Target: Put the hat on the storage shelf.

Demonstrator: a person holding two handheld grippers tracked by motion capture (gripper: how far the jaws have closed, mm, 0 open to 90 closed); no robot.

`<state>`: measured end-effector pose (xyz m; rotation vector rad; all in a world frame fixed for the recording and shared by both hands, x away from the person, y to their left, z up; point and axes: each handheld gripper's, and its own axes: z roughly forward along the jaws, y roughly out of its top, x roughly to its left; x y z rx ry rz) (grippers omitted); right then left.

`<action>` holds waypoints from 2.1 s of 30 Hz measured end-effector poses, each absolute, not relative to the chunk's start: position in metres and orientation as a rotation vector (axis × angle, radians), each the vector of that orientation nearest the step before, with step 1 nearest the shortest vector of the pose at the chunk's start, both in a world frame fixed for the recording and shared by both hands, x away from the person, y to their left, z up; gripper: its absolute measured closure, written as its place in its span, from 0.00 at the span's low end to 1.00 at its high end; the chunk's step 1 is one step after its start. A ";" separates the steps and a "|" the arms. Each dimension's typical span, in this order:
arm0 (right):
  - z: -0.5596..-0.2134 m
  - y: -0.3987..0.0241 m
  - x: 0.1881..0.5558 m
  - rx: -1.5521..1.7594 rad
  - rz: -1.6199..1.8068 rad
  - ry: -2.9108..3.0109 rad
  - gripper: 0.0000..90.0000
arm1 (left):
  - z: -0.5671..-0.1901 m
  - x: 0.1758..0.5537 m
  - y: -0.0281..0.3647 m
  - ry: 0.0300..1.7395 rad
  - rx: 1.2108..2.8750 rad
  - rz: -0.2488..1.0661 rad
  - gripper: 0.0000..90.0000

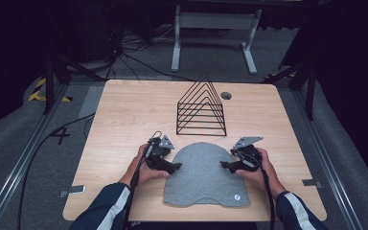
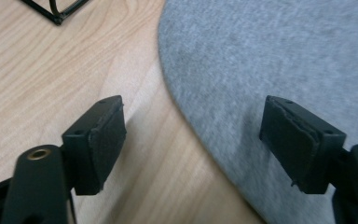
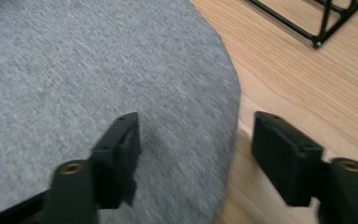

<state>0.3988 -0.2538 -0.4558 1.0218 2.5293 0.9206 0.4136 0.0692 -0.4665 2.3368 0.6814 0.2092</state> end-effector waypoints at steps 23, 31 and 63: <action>-0.452 -0.243 0.391 0.997 0.964 2.593 0.93 | -0.462 0.407 0.063 0.605 2.341 0.164 0.90; -0.433 -0.248 0.384 0.928 1.025 2.551 0.94 | -0.440 0.399 0.064 0.517 2.333 0.229 0.95; -0.274 -0.269 0.385 0.713 1.173 2.240 0.94 | -0.269 0.412 0.060 0.370 2.122 0.525 0.95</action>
